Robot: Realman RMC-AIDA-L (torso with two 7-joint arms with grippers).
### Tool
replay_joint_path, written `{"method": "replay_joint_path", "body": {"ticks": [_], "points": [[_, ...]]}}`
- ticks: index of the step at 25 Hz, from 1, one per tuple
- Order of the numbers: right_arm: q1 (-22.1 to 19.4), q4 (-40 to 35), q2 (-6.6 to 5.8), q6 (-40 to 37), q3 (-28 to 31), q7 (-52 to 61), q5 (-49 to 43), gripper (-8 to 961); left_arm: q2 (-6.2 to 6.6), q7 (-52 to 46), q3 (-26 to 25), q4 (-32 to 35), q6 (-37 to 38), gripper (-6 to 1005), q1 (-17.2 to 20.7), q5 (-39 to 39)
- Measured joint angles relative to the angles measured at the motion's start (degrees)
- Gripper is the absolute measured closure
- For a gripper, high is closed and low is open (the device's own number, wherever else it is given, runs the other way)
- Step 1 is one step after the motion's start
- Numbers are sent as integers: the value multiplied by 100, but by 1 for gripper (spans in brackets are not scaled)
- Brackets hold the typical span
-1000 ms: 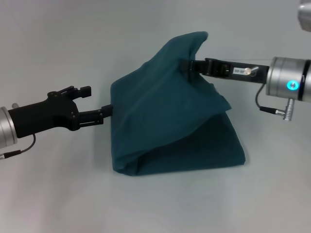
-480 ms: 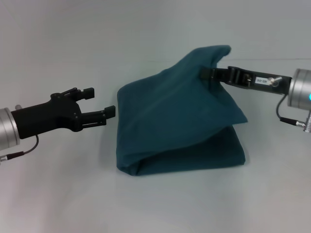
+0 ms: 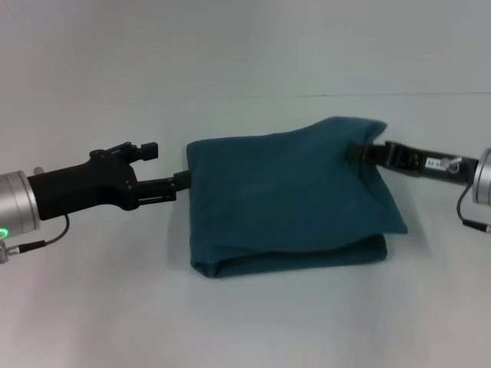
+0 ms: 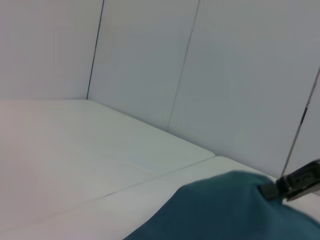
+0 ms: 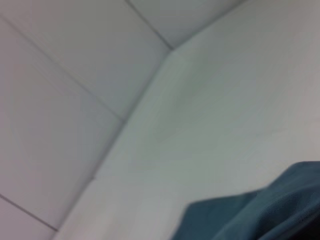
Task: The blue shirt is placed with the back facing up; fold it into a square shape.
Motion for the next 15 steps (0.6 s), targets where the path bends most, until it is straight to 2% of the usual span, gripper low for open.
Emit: {"method": "replay_joint_path", "body": {"ticks": [7,15], "points": [[40,422,-12,490,-5,-216,-173,735,-19,-116,96,-7,-49,52,-27,3],[115,571,82,1000,-16,-230,-562,718,-24,-127,142,-17,-63,51,-71,13]]}}
